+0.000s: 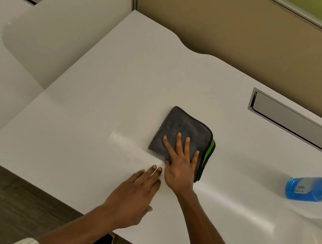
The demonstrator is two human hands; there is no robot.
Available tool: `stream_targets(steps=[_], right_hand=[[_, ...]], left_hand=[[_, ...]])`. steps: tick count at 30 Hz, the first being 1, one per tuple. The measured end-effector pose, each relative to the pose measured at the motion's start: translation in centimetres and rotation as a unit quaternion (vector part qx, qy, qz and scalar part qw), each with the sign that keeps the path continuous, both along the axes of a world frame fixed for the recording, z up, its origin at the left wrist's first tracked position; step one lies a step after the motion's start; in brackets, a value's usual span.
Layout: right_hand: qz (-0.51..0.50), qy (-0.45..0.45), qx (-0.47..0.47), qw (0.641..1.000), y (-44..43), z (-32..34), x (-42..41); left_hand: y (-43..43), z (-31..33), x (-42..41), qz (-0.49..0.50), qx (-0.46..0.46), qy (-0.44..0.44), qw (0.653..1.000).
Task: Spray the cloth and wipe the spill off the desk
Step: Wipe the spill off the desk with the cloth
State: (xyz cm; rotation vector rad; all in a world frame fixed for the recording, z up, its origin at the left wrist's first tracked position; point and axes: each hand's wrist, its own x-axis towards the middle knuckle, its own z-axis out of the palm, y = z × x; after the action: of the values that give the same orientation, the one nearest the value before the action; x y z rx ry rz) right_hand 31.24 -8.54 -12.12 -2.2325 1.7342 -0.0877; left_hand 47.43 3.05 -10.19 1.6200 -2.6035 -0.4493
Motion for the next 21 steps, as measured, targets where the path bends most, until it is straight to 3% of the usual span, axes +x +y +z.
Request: stream_targets(steps=[4, 9, 16, 18, 21], right_hand=[[-0.094, -0.005, 0.017, 0.995, -2.1, 0.3, -1.0], [-0.188, -0.015, 0.056, 0.980, 1.7, 1.1, 1.9], [0.016, -0.037, -0.010, 0.999, -1.2, -0.5, 2.8], [-0.019, -0.023, 0.003, 1.000, -3.8, -0.1, 1.7], [-0.164, -0.011, 0.012, 0.986, -5.0, 0.4, 1.2]], left_hand=[[-0.2, 0.0, 0.3, -0.010, -0.009, -0.013, 1.000], [-0.3, -0.1, 1.6, 0.028, 0.024, 0.003, 0.999], [-0.3, 0.0, 2.4, 0.041, 0.037, 0.034, 0.998], [-0.5, 0.0, 2.7, 0.034, 0.029, 0.018, 0.999], [-0.6, 0.1, 2.9, 0.036, 0.033, 0.022, 0.999]])
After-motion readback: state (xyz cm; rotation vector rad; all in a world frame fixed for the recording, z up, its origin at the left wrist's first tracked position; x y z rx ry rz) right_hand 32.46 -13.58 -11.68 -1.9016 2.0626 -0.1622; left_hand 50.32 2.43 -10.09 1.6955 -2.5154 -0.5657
